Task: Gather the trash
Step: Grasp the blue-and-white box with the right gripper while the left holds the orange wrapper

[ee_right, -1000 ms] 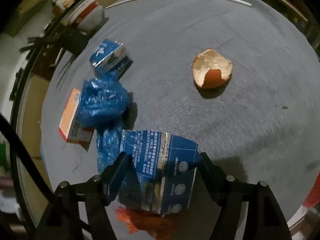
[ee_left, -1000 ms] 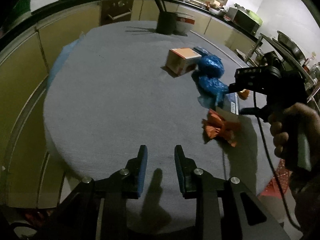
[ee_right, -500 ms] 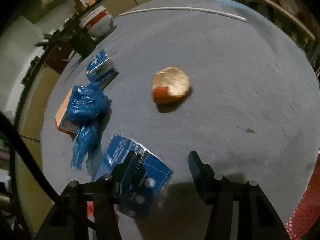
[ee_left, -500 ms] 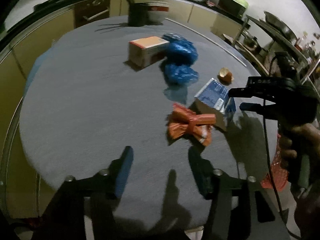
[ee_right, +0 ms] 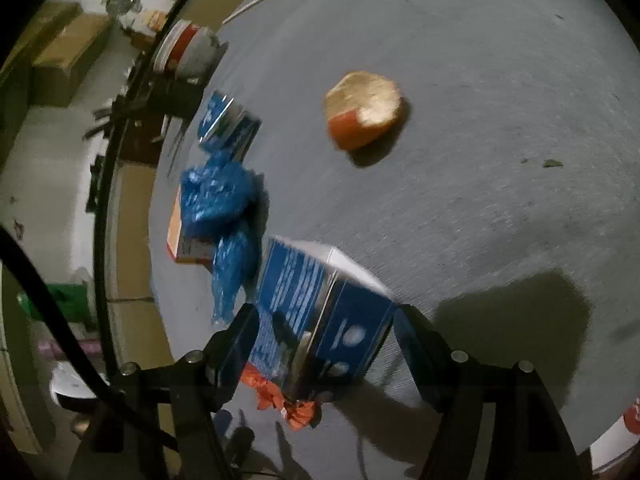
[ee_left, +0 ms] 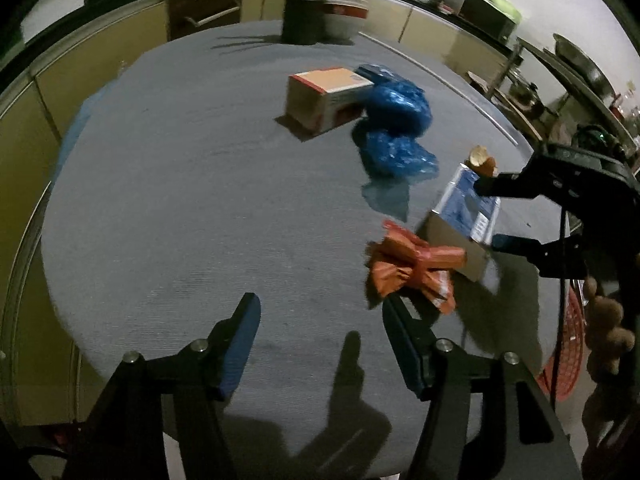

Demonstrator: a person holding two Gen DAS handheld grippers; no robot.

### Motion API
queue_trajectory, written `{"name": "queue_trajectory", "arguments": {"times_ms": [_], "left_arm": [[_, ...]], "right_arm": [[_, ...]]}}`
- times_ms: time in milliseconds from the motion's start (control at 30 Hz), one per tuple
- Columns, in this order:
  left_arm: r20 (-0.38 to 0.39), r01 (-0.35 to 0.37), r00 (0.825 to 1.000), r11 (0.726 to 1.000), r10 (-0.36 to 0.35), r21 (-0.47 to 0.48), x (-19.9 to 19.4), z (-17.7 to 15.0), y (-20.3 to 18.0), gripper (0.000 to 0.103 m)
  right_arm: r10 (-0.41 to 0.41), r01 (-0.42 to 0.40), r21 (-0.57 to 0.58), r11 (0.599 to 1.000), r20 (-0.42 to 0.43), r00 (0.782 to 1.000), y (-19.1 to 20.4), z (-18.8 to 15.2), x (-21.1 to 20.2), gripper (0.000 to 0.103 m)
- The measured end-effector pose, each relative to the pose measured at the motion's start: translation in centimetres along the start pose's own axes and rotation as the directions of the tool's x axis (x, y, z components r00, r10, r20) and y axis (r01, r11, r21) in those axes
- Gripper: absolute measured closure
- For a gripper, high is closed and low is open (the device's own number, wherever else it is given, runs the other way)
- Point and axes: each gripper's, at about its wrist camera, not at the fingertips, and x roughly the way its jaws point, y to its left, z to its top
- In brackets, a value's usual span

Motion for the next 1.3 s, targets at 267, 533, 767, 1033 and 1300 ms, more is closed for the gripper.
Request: {"name": "queue_trajectory", "arguments": {"times_ms": [267,533,767,1033,1300], "left_arm": [[0.006,0.017,1.0,1.0,-0.017,0.007,0.0,-0.5,0.8,0.038],[0.015,0.012,1.0,1.0,-0.013,0.011,-0.3,-1.1,1.5,0.038],[0.011,0.009,1.0,1.0,-0.009,-0.013,-0.3,-1.5,2.5,0.038],[0.012,0.015,1.0,1.0,-0.015,-0.001,-0.3,-1.4,1.6,0.038],[0.004,0.052,0.999,0.996,-0.052,0.076,0.0,0.0,-2.1,0.038]], "right_arm": [[-0.058,0.058,0.015,0.998,0.02,0.998,1.5,-0.2,1.4,0.027],[-0.199,0.203,-0.089,0.975,0.056,0.978,5.5,-1.2,3.4,0.022],[-0.338,0.357,-0.288,0.889,0.115,0.934,9.1,-2.5,6.1,0.008],[-0.266,0.307,-0.377,0.874,0.159,0.951,9.1,-3.5,5.2,0.053],[-0.203,0.26,-0.343,0.902,0.193,0.96,4.9,-3.4,1.4,0.054]]}}
